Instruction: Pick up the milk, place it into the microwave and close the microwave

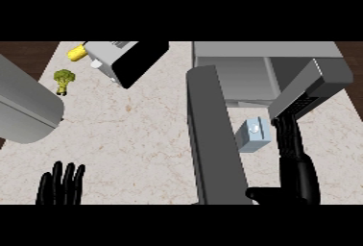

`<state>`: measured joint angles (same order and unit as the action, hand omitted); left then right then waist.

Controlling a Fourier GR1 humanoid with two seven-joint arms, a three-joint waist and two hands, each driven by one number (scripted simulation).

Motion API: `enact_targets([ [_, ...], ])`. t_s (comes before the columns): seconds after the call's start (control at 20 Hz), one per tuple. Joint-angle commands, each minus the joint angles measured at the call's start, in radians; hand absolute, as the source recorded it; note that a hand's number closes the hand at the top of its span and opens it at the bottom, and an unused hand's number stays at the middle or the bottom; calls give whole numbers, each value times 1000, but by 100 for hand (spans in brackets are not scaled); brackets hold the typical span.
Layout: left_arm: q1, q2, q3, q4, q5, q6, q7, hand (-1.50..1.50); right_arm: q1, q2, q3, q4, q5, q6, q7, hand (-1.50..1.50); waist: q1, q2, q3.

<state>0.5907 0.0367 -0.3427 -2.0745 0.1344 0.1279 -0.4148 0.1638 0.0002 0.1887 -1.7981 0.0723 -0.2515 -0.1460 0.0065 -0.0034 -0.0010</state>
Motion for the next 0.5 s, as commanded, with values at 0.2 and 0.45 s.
enact_targets([
  [0.2, 79, 37, 15, 89, 44, -66, -169, -150, -8, 0, -70, 297, -67, -80, -243, -150, 2, 3, 1],
  [0.45, 100, 24, -47, 28, -28, 17, -122, -150, -136, -3, -154, 454, -63, -73, -264, -150, 2, 3, 1],
])
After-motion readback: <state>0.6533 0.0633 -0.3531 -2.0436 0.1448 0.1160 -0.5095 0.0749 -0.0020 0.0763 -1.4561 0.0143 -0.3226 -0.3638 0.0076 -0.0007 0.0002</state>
